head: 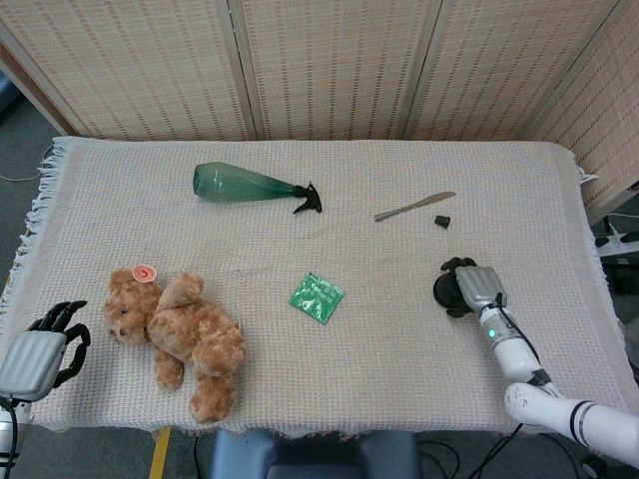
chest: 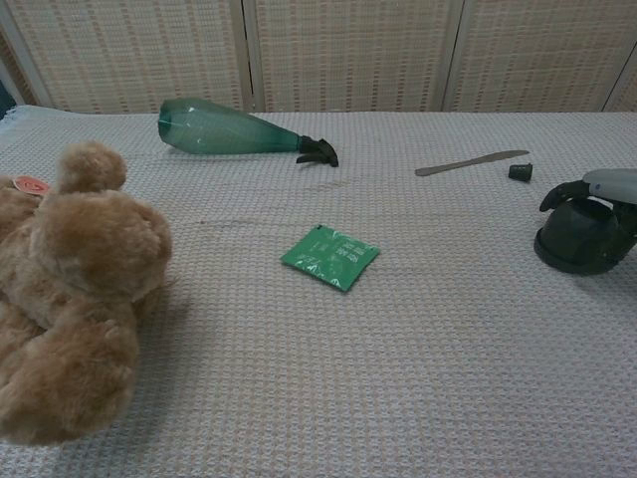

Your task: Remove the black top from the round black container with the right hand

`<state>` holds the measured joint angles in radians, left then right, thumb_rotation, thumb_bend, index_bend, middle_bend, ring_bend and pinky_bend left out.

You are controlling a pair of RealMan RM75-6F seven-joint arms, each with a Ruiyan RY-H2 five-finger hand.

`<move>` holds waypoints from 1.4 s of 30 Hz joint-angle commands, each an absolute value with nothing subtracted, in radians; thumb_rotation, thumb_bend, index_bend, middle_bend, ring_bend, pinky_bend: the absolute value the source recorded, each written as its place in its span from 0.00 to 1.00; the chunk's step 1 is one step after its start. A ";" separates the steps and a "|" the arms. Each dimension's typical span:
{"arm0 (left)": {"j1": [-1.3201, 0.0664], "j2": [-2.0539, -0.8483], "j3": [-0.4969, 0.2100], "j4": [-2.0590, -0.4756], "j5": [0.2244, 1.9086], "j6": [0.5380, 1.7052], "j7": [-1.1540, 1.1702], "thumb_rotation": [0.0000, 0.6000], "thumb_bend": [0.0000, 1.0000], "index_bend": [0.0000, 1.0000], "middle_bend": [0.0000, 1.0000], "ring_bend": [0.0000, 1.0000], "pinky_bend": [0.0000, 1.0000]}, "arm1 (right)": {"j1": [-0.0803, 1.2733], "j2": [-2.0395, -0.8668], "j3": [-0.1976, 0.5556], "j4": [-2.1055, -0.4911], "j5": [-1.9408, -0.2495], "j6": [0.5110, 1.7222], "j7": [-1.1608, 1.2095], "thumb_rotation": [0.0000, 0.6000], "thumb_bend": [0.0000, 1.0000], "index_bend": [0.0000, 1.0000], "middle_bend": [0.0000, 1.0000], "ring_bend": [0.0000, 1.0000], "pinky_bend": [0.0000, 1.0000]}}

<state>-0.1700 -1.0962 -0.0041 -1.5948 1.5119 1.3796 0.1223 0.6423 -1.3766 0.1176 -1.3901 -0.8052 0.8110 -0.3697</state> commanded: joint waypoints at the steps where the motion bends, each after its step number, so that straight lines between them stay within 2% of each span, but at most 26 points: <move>1: -0.170 -1.097 -0.004 -1.595 1.512 1.379 0.123 1.00 0.53 0.57 0.16 0.14 0.39 | 0.642 -1.364 0.113 -1.403 -0.805 0.815 -0.373 1.00 0.10 0.01 0.02 0.00 0.30; 4: -0.170 -1.097 -0.004 -1.595 1.512 1.379 0.124 1.00 0.53 0.57 0.16 0.14 0.39 | 0.638 -1.352 0.110 -1.419 -0.809 0.824 -0.369 1.00 0.10 0.00 0.01 0.00 0.27; 11: -0.172 -1.099 -0.004 -1.595 1.509 1.374 0.128 1.00 0.53 0.57 0.16 0.14 0.39 | 0.621 -1.335 0.108 -1.458 -0.839 0.858 -0.343 1.00 0.10 0.00 0.01 0.00 0.26; 14: -0.172 -1.099 -0.004 -1.596 1.509 1.373 0.130 1.00 0.53 0.57 0.16 0.14 0.39 | 0.611 -1.333 0.105 -1.477 -0.861 0.893 -0.347 1.00 0.10 0.05 0.02 0.01 0.28; 21: -0.172 -1.099 -0.003 -1.595 1.510 1.373 0.130 1.00 0.53 0.57 0.16 0.14 0.39 | 0.586 -1.362 0.094 -1.488 -0.909 1.012 -0.405 1.00 0.10 0.19 0.10 0.16 0.47; 28: -0.172 -1.099 -0.003 -1.595 1.510 1.374 0.130 1.00 0.53 0.57 0.16 0.14 0.39 | 0.575 -1.382 0.089 -1.490 -0.903 1.060 -0.474 1.00 0.10 0.28 0.19 0.31 0.61; 35: -0.173 -1.099 -0.003 -1.595 1.510 1.373 0.130 1.00 0.53 0.57 0.16 0.14 0.39 | 0.579 -1.386 0.097 -1.488 -0.855 1.051 -0.522 1.00 0.10 0.32 0.29 0.40 0.67; 42: -0.172 -1.099 -0.003 -1.596 1.509 1.373 0.130 1.00 0.53 0.57 0.16 0.14 0.39 | 0.574 -1.393 0.100 -1.485 -0.853 1.068 -0.540 1.00 0.10 0.43 0.36 0.51 0.72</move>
